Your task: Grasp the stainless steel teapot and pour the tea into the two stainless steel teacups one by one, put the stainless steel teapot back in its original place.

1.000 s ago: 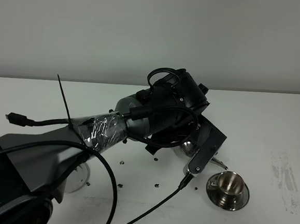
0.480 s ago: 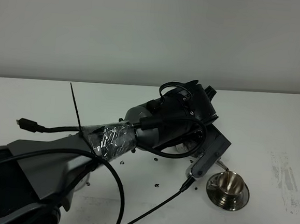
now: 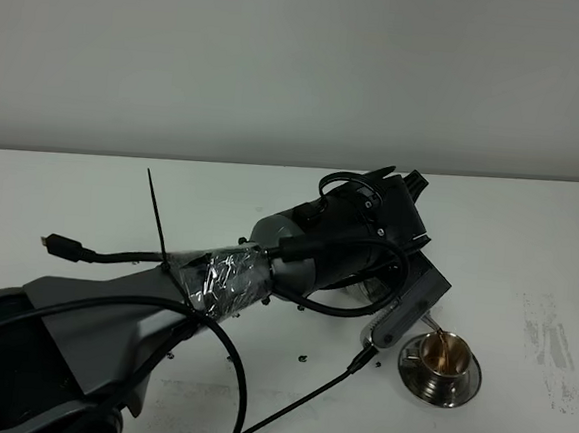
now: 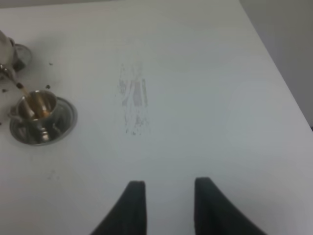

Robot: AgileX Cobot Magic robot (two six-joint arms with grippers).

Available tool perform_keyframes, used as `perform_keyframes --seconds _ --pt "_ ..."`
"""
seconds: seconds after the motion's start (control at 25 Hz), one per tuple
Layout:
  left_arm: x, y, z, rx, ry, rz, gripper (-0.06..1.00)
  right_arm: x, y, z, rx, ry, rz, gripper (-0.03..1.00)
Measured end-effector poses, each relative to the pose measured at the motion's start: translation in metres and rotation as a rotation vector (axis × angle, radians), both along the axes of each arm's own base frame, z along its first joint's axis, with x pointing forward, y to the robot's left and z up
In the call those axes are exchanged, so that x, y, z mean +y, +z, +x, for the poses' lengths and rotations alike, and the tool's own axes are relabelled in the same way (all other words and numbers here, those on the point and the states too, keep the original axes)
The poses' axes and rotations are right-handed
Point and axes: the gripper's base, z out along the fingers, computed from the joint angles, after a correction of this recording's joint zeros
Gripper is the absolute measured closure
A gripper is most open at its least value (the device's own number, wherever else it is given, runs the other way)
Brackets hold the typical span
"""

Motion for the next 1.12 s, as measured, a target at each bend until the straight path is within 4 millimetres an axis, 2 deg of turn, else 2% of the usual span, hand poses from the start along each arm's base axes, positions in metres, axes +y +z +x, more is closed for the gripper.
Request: perform_keyframes --seconds 1.12 --pt "-0.0011 0.0029 0.0010 -0.051 -0.025 0.036 0.74 0.0000 0.0000 0.0000 0.000 0.000 0.000 0.74"
